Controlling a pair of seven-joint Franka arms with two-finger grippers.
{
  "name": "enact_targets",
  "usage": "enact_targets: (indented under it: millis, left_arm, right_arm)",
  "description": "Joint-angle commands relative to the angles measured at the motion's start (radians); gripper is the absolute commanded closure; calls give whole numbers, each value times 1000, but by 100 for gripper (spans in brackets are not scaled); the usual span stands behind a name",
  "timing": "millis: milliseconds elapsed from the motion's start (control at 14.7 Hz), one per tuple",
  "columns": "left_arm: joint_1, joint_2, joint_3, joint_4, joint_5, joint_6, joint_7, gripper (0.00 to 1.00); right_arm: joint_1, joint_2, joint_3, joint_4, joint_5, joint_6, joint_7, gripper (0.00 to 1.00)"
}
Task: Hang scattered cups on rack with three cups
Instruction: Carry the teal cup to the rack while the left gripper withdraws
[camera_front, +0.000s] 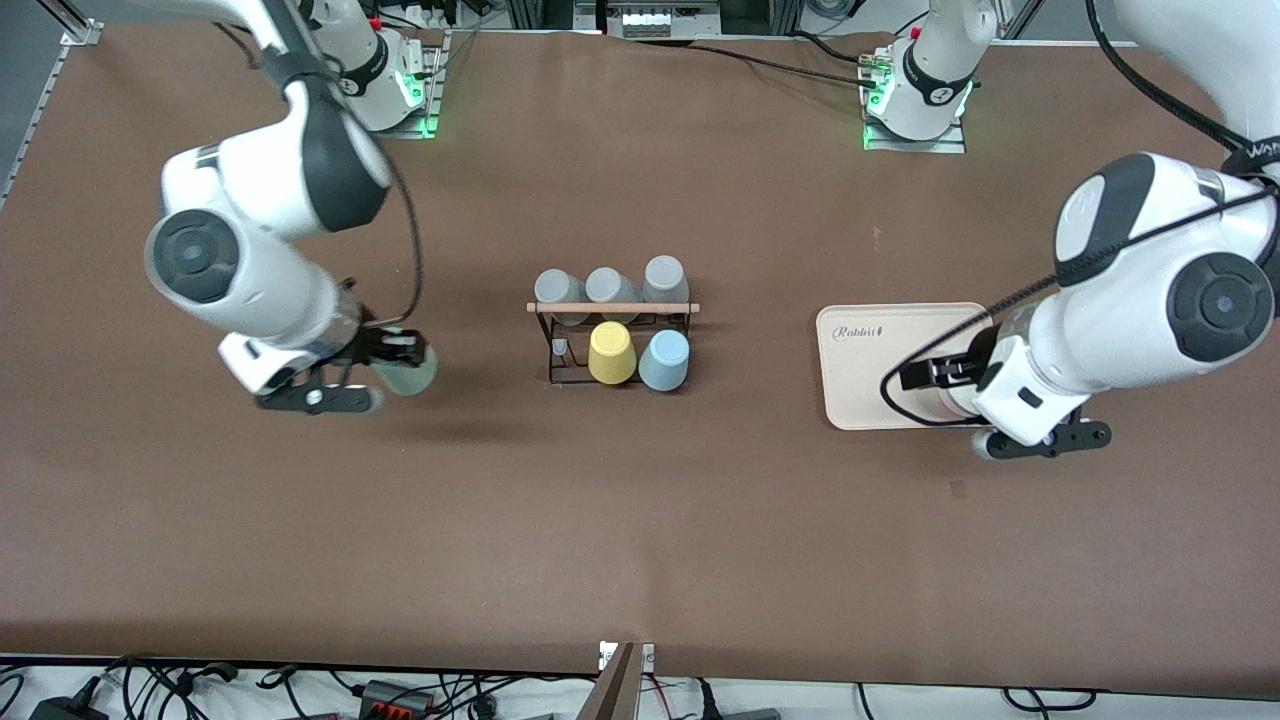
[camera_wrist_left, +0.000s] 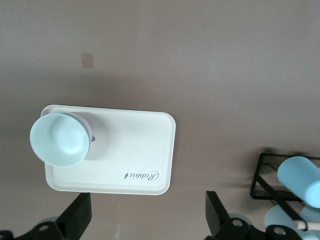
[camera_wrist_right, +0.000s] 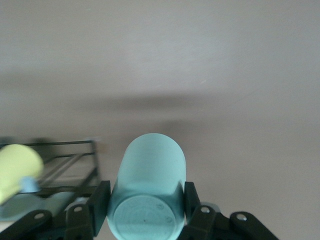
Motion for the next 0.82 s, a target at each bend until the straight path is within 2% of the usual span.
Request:
enact_targets:
  millis: [0,136,273,477,545,750]
  left_arm:
    - [5,-168,0,-271,27,141,16,0]
    - [17,-220,0,-345,27,190,19,0]
    - [53,-259,10,-316,18,142,90,0]
    - [97,-290,33,-224,15,-16,107,0]
    - [94,-311,59,-227,20,-42,122,0]
    - [83,-348,67,-239,-18,-57,110,0]
  right_arm:
    - [86,50,-12,76,16,-16,148,70]
    - [138,81,-12,113,14,-13,233,70]
    - [172,104,-12,127,13,6,302,70]
    - [201,139,-12,131,13,68,360,70]
    - [204,147,-12,131,13,85,372,70]
    - [220,170,-12,131,11,111,395,70]
